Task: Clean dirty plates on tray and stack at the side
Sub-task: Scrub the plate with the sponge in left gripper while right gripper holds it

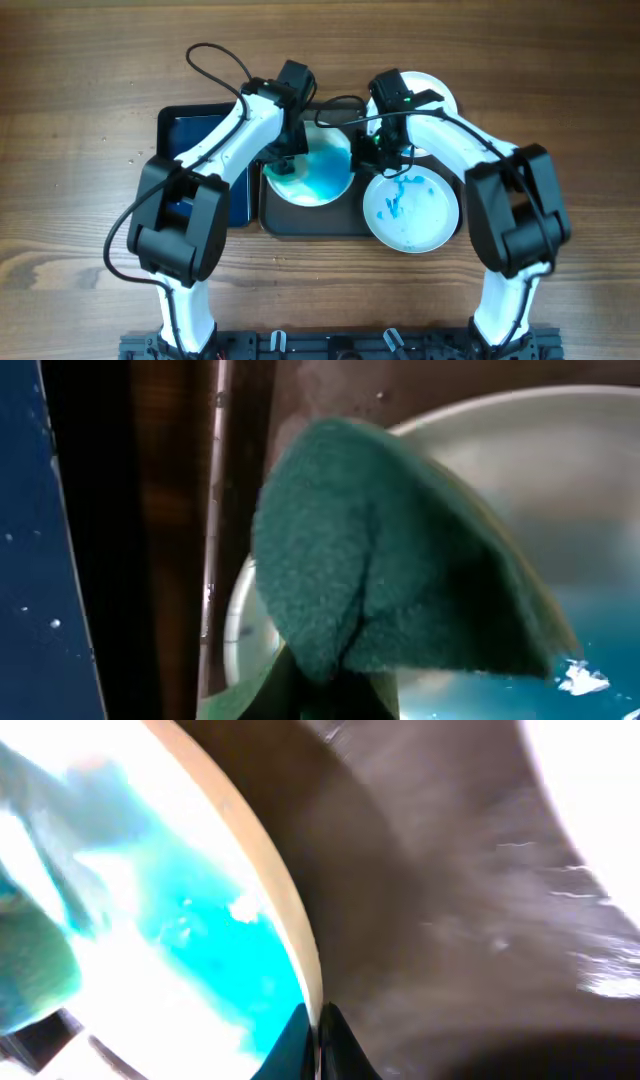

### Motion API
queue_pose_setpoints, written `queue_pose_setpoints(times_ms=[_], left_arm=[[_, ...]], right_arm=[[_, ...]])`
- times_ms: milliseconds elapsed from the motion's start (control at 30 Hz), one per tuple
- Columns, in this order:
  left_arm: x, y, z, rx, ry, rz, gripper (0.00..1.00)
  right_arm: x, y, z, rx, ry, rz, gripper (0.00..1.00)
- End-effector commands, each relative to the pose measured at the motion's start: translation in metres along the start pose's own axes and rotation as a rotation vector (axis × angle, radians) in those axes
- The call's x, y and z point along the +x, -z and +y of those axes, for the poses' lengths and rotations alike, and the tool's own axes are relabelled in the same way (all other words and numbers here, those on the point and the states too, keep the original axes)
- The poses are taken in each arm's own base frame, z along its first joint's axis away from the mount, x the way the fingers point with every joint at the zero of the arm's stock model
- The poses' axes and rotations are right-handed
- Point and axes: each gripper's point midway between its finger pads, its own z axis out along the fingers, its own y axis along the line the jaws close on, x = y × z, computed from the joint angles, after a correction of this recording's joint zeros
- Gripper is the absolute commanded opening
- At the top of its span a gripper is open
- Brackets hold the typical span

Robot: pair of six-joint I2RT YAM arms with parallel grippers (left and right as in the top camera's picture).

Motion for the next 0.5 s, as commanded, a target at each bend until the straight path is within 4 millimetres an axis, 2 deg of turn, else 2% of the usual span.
queue_pose_setpoints(times_ms=[0,133,267,333,400,467], left_arm=[[0.006,0.003,-0.022,0.116,0.02,0.055,0.04],[0.024,-0.01,-0.036,0.14,-0.016,0.085,0.04],[0.038,-0.027,-0.033,0.109,0.001,0.126,0.04],[0.045,-0.033,-0.037,0.133,0.001,0.169,0.04],[0.052,-0.036,-0.053,0.215,-0.02,0.217,0.04],[0.062,-0.031,-0.083,0.38,-0.115,0.263,0.04]], right_arm=[[-0.009,0.023,-0.021,0.162,0.011,-0.106,0.04],[-0.008,0.02,-0.015,0.158,0.031,-0.108,0.04],[-0.005,0.018,-0.01,0.157,0.057,-0.104,0.04],[-0.004,0.017,-0.007,0.157,0.079,-0.101,0.04],[-0.003,0.016,-0.005,0.154,0.083,-0.1,0.04],[-0.002,0.016,-0.002,0.134,0.084,-0.095,0.04]])
